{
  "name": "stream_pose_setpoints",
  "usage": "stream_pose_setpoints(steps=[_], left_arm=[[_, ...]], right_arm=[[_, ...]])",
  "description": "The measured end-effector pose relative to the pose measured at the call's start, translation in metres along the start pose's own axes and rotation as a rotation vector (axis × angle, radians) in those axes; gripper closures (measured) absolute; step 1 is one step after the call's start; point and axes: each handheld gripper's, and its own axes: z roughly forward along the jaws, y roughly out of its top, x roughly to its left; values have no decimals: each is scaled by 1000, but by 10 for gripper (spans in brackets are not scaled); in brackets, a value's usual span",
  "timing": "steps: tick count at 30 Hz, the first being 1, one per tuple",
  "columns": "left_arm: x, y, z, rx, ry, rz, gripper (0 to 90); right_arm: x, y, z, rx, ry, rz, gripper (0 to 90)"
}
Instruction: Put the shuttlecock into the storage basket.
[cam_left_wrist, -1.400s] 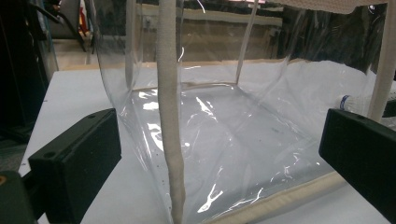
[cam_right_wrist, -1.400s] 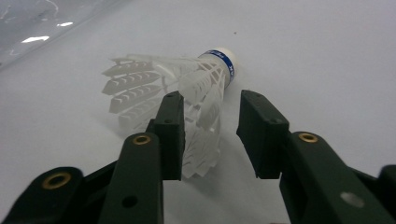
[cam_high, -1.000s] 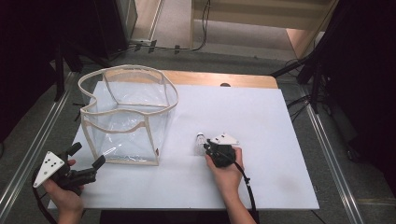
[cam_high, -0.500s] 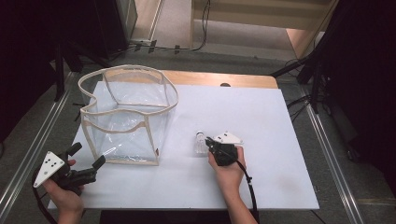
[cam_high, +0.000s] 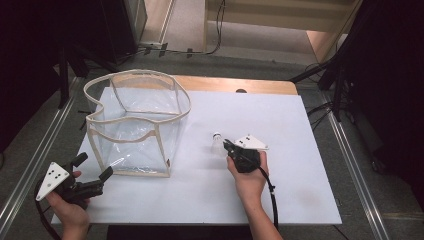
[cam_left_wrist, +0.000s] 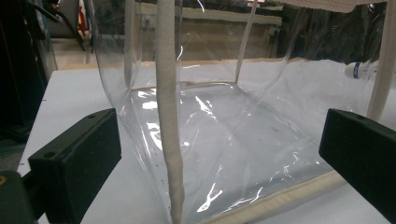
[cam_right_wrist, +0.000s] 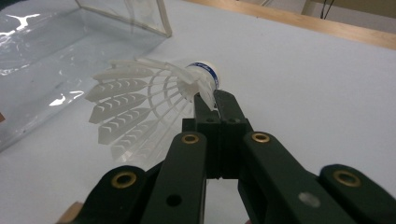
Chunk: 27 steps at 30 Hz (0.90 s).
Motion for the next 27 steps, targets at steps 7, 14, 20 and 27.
stream_pose_setpoints(steps=[7,14,20,27], left_arm=[[0,0,0,2,-1,2,0],[0,0,0,3,-2,2,0],[0,0,0,5,-2,5,0],[0,0,0,5,-2,6,0]], right_arm=[[-1,11,-4,-20,3,-6,872],[-1,23,-8,-43,10,-12,872],[-2,32,-13,-61,16,-12,872],[-4,42,-16,-79,18,-14,872]])
